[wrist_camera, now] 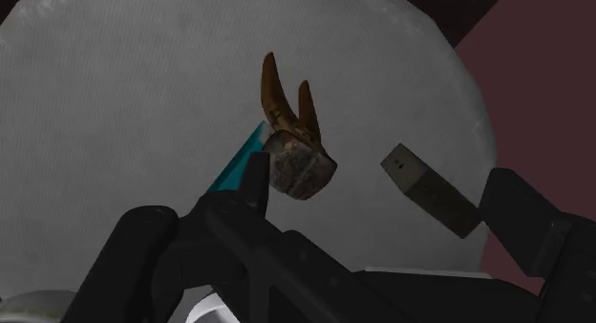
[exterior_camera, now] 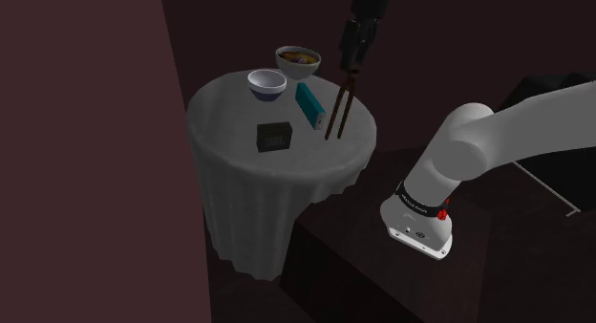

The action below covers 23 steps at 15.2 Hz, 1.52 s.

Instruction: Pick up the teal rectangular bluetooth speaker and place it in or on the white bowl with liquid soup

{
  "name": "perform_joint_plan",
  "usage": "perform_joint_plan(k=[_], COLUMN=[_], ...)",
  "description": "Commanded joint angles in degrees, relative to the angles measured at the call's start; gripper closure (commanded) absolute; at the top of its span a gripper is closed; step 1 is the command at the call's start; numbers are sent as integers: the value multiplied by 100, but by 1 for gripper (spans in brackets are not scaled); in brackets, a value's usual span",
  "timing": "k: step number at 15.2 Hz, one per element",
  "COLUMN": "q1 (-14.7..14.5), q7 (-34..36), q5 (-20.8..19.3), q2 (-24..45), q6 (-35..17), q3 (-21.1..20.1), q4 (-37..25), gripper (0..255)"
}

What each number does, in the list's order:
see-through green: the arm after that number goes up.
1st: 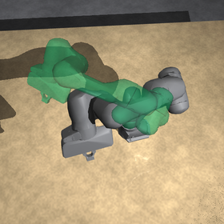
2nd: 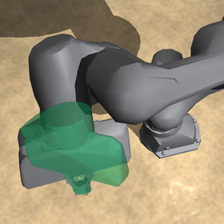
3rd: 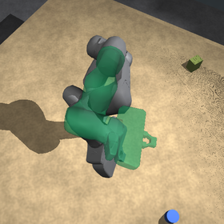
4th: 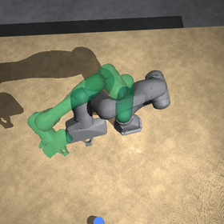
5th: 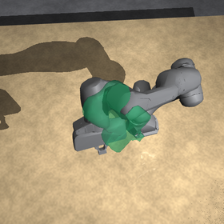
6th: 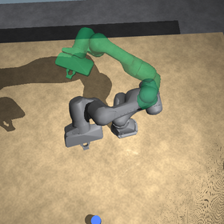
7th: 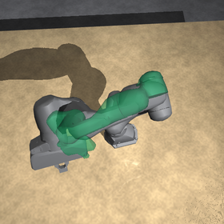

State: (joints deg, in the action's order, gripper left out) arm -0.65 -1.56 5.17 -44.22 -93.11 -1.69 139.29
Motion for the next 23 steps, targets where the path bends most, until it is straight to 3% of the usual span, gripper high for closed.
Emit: perform_joint_plan(k=[1, 8, 16, 20, 23], q1=[0, 442, 976, 1238, 1256], q7=[0, 831, 1843, 2392, 2438], q5=[0, -69, -304, -499, -524], q2=[0, 985, 2382, 3126, 3280], q6=[0, -1516, -3087, -3764, -3975], q3=[0, -159, -248, -240, -237], q4=[0, 313, 259, 87, 139], gripper=[0, 0, 0, 0, 0])
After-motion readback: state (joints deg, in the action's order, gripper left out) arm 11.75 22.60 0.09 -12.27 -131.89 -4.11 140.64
